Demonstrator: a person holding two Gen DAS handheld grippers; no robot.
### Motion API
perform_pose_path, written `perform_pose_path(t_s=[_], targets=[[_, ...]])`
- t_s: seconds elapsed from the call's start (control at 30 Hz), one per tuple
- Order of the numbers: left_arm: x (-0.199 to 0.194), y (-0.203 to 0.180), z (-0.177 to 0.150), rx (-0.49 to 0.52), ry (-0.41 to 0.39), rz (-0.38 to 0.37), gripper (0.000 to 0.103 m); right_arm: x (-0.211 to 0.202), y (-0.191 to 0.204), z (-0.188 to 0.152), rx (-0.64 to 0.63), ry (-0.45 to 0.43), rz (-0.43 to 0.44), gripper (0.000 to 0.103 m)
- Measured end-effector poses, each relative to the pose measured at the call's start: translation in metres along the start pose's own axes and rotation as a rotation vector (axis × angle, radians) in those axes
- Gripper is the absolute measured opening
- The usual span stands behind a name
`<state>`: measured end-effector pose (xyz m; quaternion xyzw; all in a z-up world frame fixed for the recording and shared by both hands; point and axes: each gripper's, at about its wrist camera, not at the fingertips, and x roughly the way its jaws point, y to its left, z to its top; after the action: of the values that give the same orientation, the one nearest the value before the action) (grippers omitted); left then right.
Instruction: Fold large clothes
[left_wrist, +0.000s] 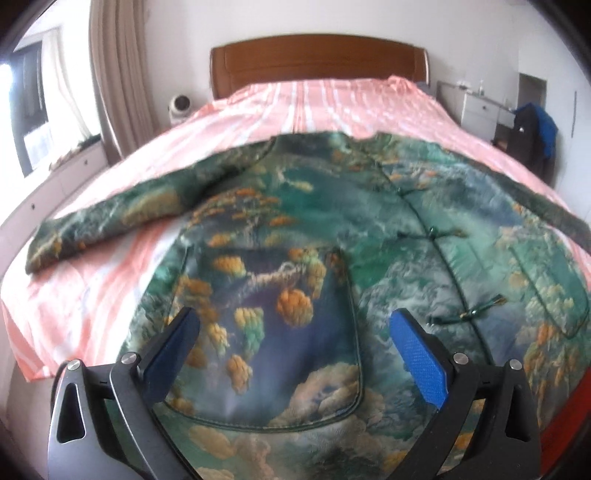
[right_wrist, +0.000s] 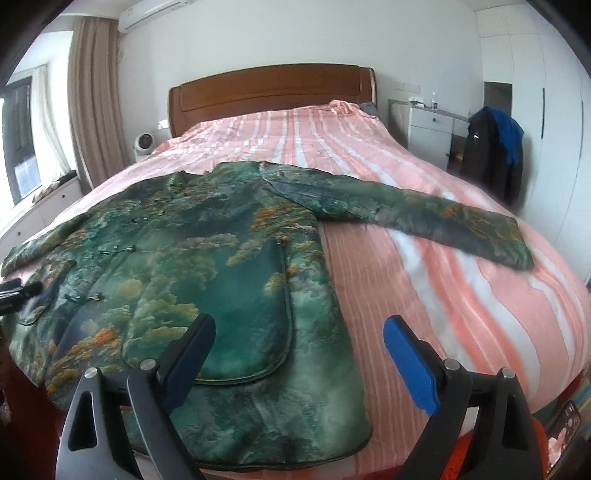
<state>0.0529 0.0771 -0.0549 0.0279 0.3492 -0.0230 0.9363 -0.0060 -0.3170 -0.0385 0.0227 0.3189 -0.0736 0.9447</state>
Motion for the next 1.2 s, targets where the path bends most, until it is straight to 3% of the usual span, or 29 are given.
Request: perform_pose_path(t_s=[0.13,0.67,1.2], targets=[[0.005,0.001,-0.001,0.004,0.012,0.006,0.103,0.01,-0.007,-0.002,0.031,0.045,-0.034,0.091],[0.009,0.008,-0.004,-0.017,0.034,0.046,0.103,0.017,-0.017,-0.006,0.041,0.087,-0.107,0.091],[0.008,0.014,-0.003,-0.039,0.026,0.081,0.103,0.012,-0.014,-0.005,0.021,0.065,-0.124,0.091]])
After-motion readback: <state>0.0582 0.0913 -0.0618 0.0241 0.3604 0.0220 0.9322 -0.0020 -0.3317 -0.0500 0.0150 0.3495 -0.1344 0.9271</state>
